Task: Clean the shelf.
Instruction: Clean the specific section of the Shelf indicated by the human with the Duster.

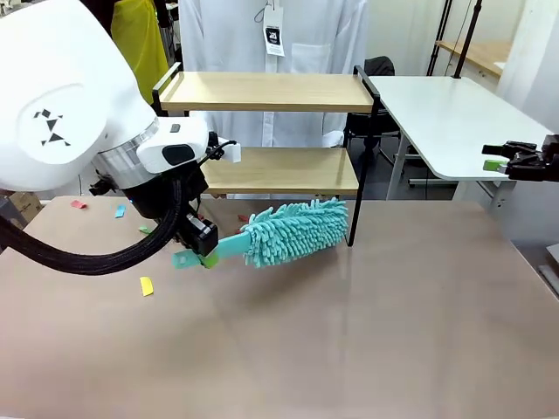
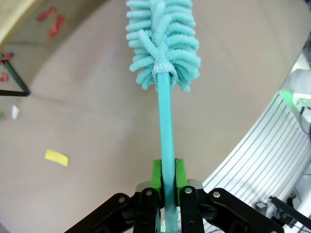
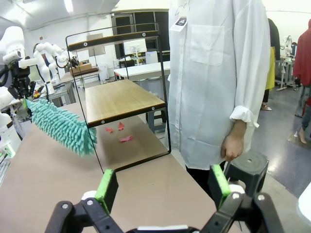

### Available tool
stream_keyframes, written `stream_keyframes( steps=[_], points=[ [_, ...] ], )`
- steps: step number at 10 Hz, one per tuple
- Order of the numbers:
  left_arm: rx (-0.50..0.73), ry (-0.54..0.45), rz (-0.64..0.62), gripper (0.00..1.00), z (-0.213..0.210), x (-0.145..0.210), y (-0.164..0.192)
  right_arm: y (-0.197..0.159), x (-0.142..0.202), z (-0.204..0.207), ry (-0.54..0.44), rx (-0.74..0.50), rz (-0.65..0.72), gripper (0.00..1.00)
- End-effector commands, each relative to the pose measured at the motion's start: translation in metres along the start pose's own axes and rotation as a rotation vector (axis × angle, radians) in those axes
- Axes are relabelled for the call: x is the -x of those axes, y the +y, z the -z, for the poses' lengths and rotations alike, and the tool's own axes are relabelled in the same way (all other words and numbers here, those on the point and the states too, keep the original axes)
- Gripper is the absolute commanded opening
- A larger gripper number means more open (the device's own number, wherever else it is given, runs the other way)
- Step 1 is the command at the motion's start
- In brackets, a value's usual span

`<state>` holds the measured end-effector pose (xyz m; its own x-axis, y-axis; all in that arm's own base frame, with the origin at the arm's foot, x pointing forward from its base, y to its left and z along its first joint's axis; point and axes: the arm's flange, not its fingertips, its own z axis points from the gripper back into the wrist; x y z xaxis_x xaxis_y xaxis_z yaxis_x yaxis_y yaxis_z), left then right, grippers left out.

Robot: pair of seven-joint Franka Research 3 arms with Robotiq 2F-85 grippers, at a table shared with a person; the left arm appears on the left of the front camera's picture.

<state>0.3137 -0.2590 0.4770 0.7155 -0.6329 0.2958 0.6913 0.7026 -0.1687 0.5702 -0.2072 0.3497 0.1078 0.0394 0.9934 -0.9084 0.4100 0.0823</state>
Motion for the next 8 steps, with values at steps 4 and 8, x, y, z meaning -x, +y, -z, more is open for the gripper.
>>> stream_keyframes(
  steps=[4, 8],
  points=[
    [-0.093, -0.071, -0.114, 0.13, 0.009, -0.01, -0.006, 0.001, -0.002, 0.002, 0.001, -0.001, -0.004, 1.0],
    [-0.107, -0.121, -0.169, 0.13, 0.056, -0.043, -0.015, 0.001, -0.002, 0.002, 0.001, -0.001, -0.004, 1.0]
  ],
)
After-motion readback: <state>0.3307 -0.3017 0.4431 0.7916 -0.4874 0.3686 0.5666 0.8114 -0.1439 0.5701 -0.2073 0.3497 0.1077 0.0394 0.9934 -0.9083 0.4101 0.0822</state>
